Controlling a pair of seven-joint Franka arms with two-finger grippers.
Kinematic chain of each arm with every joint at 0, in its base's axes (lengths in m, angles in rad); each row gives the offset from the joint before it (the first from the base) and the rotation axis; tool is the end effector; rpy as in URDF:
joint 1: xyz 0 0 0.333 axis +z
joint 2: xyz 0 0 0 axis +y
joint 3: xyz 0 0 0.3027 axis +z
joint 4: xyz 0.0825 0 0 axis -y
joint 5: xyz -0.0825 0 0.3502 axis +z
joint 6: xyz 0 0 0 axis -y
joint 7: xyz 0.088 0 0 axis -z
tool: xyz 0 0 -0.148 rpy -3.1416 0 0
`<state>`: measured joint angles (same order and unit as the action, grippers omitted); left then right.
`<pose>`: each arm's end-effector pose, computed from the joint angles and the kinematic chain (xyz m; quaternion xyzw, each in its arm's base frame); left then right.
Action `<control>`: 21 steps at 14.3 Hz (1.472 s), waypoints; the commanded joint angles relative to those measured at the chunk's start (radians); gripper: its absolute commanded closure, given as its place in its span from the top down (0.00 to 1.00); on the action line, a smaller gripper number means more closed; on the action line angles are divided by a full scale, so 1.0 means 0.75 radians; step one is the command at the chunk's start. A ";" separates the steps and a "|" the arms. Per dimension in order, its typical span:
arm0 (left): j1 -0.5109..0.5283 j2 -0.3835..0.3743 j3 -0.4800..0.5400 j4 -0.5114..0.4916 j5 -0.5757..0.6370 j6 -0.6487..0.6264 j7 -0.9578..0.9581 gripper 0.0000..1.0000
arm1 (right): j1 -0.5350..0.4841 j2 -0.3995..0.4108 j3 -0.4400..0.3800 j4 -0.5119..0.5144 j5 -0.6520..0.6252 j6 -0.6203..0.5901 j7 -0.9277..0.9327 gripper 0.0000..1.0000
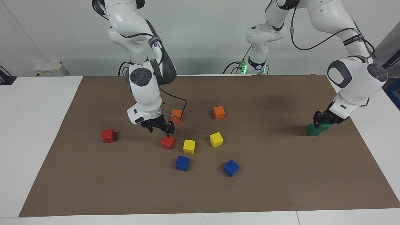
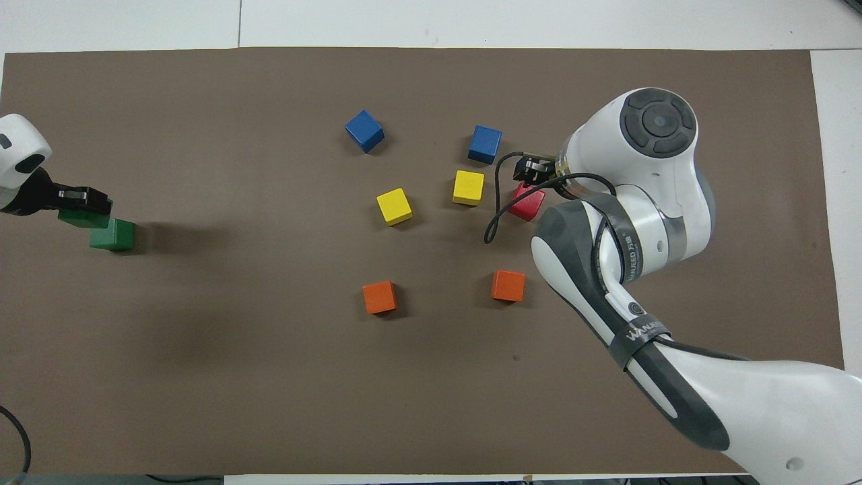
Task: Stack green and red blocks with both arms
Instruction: 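Grasp the second red cube with the right gripper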
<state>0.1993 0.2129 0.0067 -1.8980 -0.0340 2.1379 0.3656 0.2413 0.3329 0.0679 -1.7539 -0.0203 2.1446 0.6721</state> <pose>0.5677 0.1158 0.3566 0.9973 -0.0709 0.0168 0.0094 0.5905 0.1842 0.3488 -0.9837 0.1774 -0.0247 0.0159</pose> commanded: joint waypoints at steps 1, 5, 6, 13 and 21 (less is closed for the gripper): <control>0.039 -0.081 -0.011 -0.138 -0.036 0.127 0.087 0.00 | 0.001 0.014 0.004 0.013 -0.012 0.026 0.118 0.94; 0.041 -0.124 -0.011 -0.302 -0.089 0.344 0.085 0.00 | 0.006 0.047 0.004 0.013 -0.010 0.078 0.151 0.94; 0.043 -0.128 -0.011 -0.322 -0.092 0.367 0.085 0.00 | 0.008 0.049 0.004 0.015 -0.010 0.082 0.153 0.94; 0.064 -0.128 -0.013 -0.327 -0.118 0.381 0.085 0.00 | 0.010 0.100 0.004 0.019 -0.014 0.182 0.151 0.94; 0.064 -0.128 -0.011 -0.363 -0.141 0.459 0.083 0.00 | 0.022 0.121 0.004 -0.073 -0.014 0.300 0.112 0.93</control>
<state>0.2329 0.1533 0.0063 -2.1249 -0.1097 2.4464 0.4044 0.2672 0.4343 0.0684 -1.7626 -0.0203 2.3139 0.7592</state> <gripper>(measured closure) 0.454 0.075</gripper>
